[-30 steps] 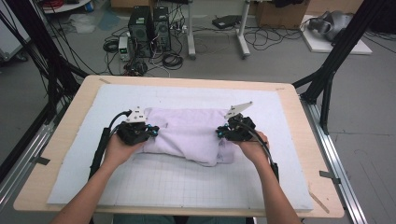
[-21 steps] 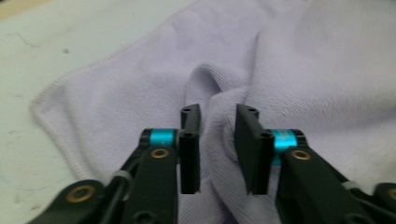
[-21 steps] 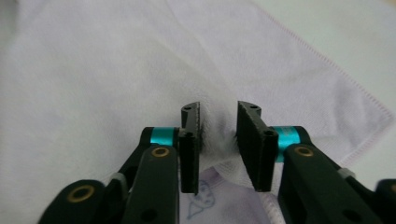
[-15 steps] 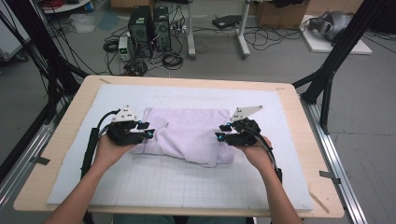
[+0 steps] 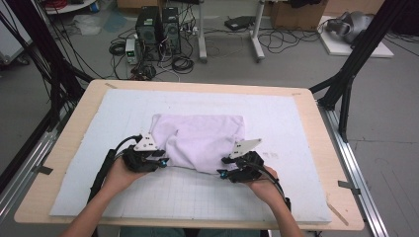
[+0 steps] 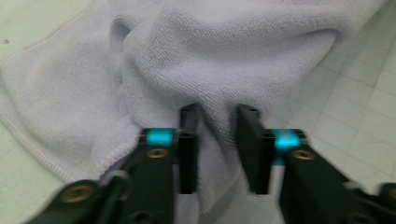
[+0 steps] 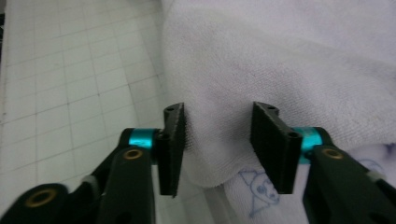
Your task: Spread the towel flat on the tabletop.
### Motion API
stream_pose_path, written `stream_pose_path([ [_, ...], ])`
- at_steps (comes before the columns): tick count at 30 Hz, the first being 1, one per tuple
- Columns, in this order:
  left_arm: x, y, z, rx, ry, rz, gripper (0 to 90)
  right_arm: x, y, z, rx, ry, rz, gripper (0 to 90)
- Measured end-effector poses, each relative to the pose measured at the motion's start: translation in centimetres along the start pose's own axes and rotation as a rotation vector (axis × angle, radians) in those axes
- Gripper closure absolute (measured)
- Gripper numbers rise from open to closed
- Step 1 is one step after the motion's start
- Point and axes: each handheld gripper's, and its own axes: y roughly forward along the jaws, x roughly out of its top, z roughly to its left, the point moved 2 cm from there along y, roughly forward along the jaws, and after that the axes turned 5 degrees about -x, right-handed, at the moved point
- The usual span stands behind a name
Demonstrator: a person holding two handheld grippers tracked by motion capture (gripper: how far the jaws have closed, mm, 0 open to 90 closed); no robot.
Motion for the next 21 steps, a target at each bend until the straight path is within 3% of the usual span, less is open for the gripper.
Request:
stream_pose_path([
  [2, 0.0, 0.0, -0.1, -0.001, -0.002, -0.011, 83.0, -0.1, 0.5, -0.1, -0.003, -0.008, 0.01, 73.1],
  [5, 0.1, -0.5, -0.1, -0.001, -0.006, -0.027, 85.7, 0.0, 0.4, -0.3, -0.004, -0.005, 0.003, 82.0],
  [12, 1.2, -3.7, 0.0, 0.019, -0.024, -0.123, 86.4, 1.1, -2.0, -0.2, -0.007, -0.008, -0.055, 83.4],
  [21, 3.8, -7.7, -0.6, 0.052, 0.026, -0.204, 86.4, 4.4, -6.6, 0.5, -0.056, -0.085, -0.118, 83.4],
])
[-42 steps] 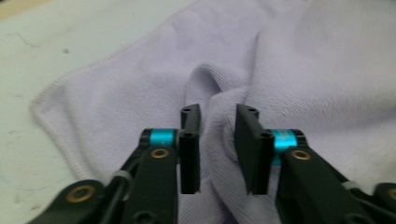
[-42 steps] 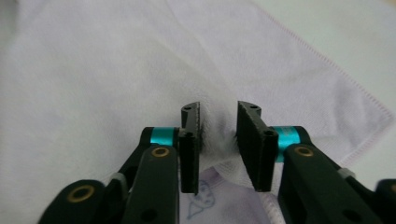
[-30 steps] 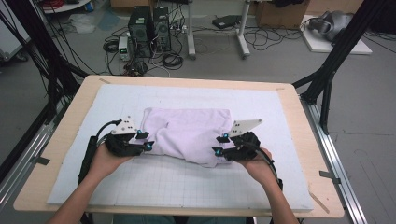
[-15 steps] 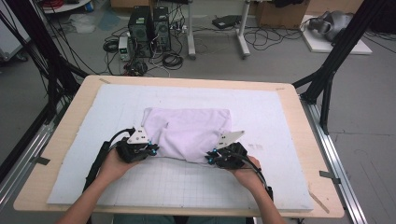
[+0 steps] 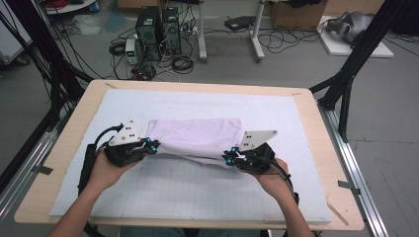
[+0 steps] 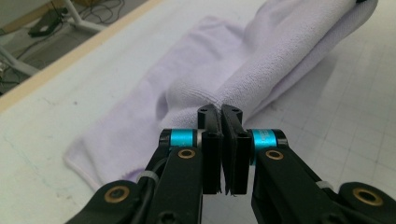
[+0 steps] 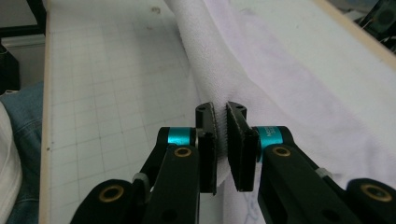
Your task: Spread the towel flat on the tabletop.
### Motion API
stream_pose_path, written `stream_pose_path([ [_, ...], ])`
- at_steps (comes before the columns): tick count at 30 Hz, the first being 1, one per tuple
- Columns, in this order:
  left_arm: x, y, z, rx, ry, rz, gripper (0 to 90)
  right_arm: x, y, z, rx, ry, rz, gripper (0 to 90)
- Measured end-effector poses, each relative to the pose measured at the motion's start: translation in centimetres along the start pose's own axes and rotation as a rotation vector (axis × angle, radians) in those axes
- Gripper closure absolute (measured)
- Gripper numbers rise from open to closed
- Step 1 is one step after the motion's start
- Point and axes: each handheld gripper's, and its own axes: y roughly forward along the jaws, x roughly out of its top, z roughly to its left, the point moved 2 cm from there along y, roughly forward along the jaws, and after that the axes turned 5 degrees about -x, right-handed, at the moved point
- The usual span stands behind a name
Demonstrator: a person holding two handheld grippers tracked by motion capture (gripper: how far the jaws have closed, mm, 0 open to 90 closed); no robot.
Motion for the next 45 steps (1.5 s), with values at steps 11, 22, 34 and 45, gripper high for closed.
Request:
stream_pose_path([
  [11, 1.3, -1.0, 0.5, 0.019, -0.003, -0.036, 86.7, 2.2, -2.2, -0.1, -0.028, -0.045, -0.038, 83.7],
  [22, -1.2, 8.3, 5.9, 0.091, -0.117, 0.141, 86.7, -1.2, 4.8, -6.6, -0.062, 0.113, 0.137, 83.3],
  [34, -1.3, 3.6, 5.5, 0.068, -0.14, 0.059, 60.6, -0.9, 3.0, -6.4, -0.07, 0.153, 0.045, 65.9],
  [45, -5.2, 4.9, 0.9, -0.034, -0.086, 0.166, 61.4, -2.8, 5.2, -0.6, 0.006, 0.035, 0.133, 62.6],
])
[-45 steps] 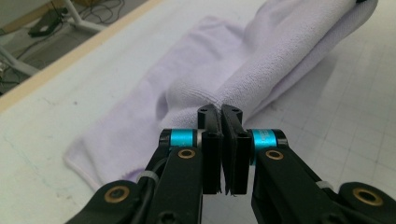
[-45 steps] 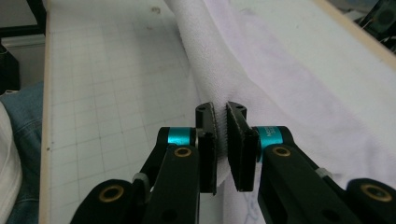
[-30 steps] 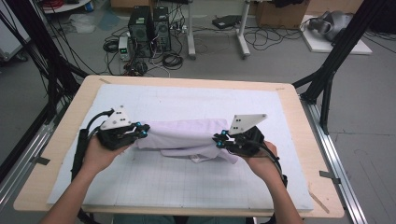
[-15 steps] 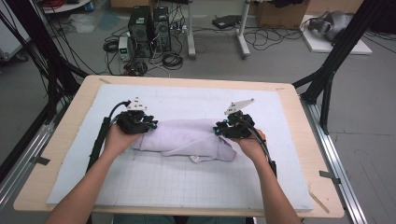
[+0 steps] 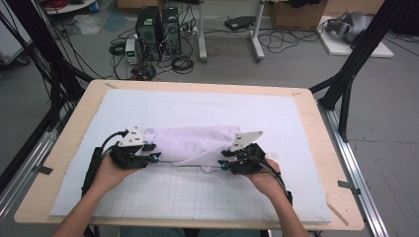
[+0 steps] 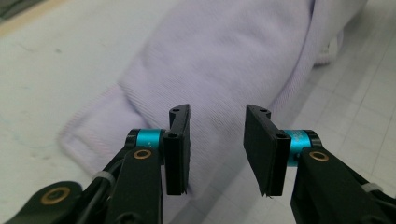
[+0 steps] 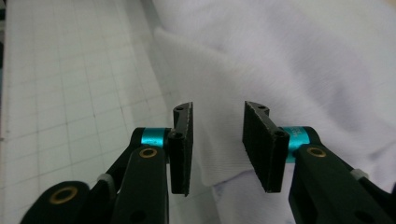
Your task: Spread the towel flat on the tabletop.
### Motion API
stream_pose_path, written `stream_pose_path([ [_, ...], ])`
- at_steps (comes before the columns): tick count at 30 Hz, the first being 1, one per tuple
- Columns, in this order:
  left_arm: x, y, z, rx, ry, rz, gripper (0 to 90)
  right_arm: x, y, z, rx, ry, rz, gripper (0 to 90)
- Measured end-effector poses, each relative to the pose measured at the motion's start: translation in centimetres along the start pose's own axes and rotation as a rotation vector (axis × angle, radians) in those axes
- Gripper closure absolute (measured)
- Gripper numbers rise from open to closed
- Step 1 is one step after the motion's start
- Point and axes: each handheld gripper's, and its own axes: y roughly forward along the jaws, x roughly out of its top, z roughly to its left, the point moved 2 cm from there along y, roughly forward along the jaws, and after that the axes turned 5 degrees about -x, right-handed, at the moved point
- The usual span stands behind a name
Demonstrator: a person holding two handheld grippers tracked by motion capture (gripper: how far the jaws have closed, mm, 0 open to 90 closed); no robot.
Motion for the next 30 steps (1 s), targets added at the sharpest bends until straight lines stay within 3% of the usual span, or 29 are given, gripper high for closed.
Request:
stream_pose_path([
  [2, -0.1, 1.1, -0.1, 0.011, 0.02, 0.031, 63.4, -0.2, 1.2, 0.1, -0.016, -0.003, 0.018, 65.3],
  [5, -0.1, 2.4, 0.4, 0.009, 0.019, 0.043, 74.7, -0.6, 2.6, -0.2, -0.028, -0.006, 0.047, 73.9],
  [10, 0.2, 1.8, 0.7, 0.016, 0.005, 0.008, 84.2, -0.8, 2.3, -1.0, -0.004, 0.037, 0.003, 84.0],
  [14, 1.0, -0.2, 0.8, 0.039, -0.002, -0.059, 85.1, -0.5, 0.6, -1.2, -0.001, 0.056, -0.045, 84.8],
  [17, 2.0, -1.8, 0.7, 0.053, 0.005, -0.105, 86.1, -0.1, -0.8, -1.3, -0.011, 0.044, -0.075, 84.9],
  [23, 3.6, -4.0, 0.5, 0.078, 0.026, -0.149, 86.7, 1.1, -4.0, -1.5, -0.039, 0.027, -0.136, 85.0],
  [30, 4.2, -6.8, -0.3, 0.08, 0.041, -0.199, 86.9, 2.2, -7.5, -1.0, -0.044, 0.001, -0.176, 85.4],
])
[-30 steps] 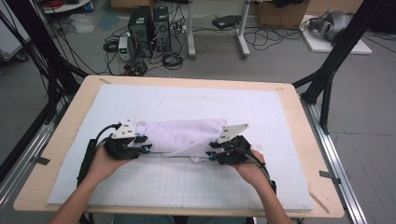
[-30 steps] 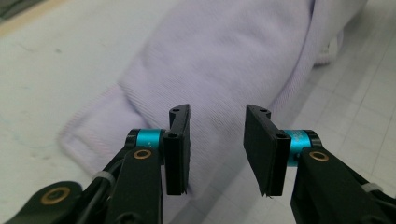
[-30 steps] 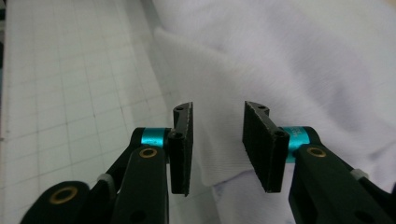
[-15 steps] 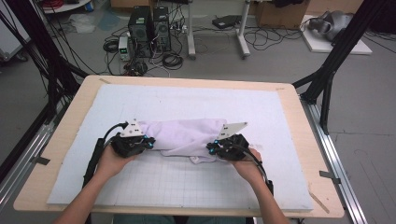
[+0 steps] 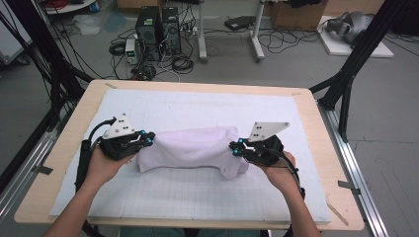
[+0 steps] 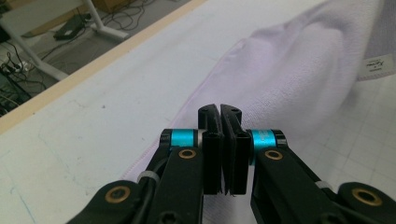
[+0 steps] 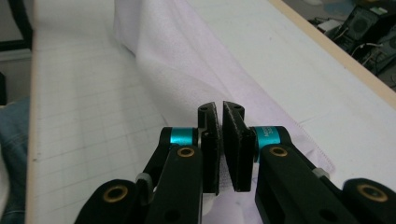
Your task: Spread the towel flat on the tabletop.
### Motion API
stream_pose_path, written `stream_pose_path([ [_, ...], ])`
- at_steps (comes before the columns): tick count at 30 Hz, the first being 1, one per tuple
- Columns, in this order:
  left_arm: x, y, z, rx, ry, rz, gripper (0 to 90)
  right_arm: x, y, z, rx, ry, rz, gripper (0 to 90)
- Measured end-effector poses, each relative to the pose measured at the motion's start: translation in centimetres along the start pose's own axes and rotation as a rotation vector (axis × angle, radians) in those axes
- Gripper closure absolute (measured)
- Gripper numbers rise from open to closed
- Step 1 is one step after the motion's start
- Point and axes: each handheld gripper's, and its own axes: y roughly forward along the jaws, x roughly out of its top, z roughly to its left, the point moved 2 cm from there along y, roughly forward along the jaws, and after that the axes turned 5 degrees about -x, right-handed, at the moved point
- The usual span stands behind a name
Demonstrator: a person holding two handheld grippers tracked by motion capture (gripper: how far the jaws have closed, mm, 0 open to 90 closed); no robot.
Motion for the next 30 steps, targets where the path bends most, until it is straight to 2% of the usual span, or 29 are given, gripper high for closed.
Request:
stream_pose_path([
  [6, 0.0, -2.2, -1.9, -0.055, 0.031, -0.008, 86.8, 0.2, -3.7, 2.3, 0.041, -0.03, -0.036, 85.7],
  [8, 0.0, -2.0, -2.3, -0.078, 0.041, 0.008, 86.5, 0.1, -4.6, 2.9, 0.074, -0.037, -0.051, 85.6],
  [9, -0.2, -1.6, -2.4, -0.105, 0.037, 0.024, 85.0, -0.1, -4.7, 3.1, 0.09, -0.032, -0.047, 84.7],
  [10, -0.4, -1.2, -2.4, -0.114, 0.04, 0.04, 79.2, -0.3, -4.6, 3.1, 0.108, -0.027, -0.023, 80.8],
  [11, -0.6, -1.0, -2.4, -0.117, 0.035, 0.044, 71.5, -0.6, -4.3, 2.9, 0.105, -0.022, -0.009, 76.9],
  [12, -1.0, -0.6, -2.3, -0.138, 0.021, 0.044, 67.2, -0.8, -4.1, 2.8, 0.104, -0.011, -0.005, 76.1],
  [14, -1.8, -0.1, -2.1, -0.144, 0.001, 0.052, 61.3, -1.6, -3.5, 2.3, 0.11, 0.022, -0.006, 72.3],
  [15, -2.4, 0.4, -1.9, -0.143, -0.011, 0.071, 59.6, -1.9, -3.0, 2.0, 0.106, 0.038, 0.0, 71.0],
  [17, -3.7, 1.5, -1.6, -0.156, -0.043, 0.118, 56.1, -2.8, -1.5, 1.7, 0.1, 0.039, 0.042, 66.5],
  [21, -6.4, 3.6, -1.8, -0.185, -0.057, 0.215, 55.4, -4.8, 1.9, 1.8, 0.13, 0.084, 0.085, 62.3],
  [22, -6.8, 4.0, -1.9, -0.191, -0.064, 0.224, 56.7, -5.5, 2.9, 2.1, 0.145, 0.088, 0.106, 61.9],
  [24, -7.9, 5.0, -2.2, -0.207, -0.068, 0.264, 60.6, -6.2, 4.1, 2.5, 0.14, 0.079, 0.145, 61.8],
  [26, -8.6, 5.6, -2.4, -0.213, -0.066, 0.283, 64.8, -6.9, 5.1, 2.9, 0.134, 0.071, 0.183, 63.5],
  [30, -8.7, 5.9, -2.8, -0.204, -0.036, 0.287, 80.9, -7.8, 6.1, 3.5, 0.115, 0.034, 0.209, 75.3],
])
